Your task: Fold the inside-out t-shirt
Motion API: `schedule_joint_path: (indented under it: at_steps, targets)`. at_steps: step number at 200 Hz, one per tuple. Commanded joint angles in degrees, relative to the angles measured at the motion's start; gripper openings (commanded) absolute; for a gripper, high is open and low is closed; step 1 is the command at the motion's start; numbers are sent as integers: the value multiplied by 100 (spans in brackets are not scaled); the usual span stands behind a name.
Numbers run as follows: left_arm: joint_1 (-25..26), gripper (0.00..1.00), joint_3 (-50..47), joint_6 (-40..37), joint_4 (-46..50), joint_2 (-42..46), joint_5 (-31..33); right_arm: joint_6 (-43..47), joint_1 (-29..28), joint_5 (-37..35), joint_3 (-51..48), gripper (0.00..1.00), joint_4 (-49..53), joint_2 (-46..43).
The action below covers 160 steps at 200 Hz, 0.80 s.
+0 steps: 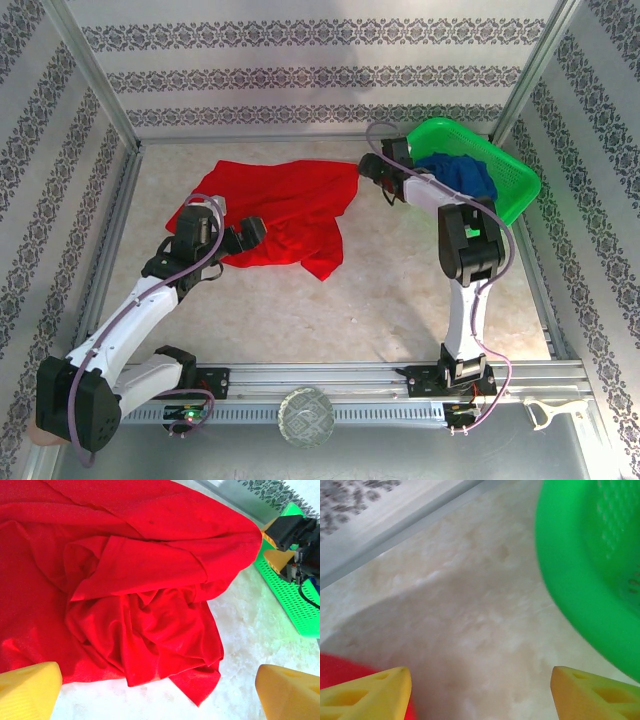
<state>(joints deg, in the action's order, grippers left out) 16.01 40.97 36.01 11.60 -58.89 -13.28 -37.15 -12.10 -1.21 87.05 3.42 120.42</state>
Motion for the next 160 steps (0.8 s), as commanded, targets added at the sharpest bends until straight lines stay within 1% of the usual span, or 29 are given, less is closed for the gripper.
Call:
schedule_joint_path:
  at_steps: [1,24,42,59,79,102,114,138,160]
  targets:
    - [-53,99,82,106,185,96,-87,172,235,-707,495,74,226,400]
    - [-49,99,-7,177,254,242,-92,169,359,-1390,1055,74,421,743]
    - [-47,99,-53,146,321,318,-62,181,455,-1734,1390,74,440,957]
    - [-56,99,1,-18,462,276,53,196,541,-1578,1626,73,517,1027]
    - [-124,99,69,-155,508,95,179,318,475,-997,1476,72,377,741]
    - [-418,99,128,-121,361,-203,140,260,301,-150,884,72,150,54]
    - [-664,99,192,-76,338,-404,213,206,128,121,293,72,-41,-415]
    - [-1293,99,428,-77,344,-1032,109,40,-294,328,-702,72,117,-1357]
    - [-2064,99,615,69,361,-1638,-165,-120,-815,329,-1810,73,242,-2277]
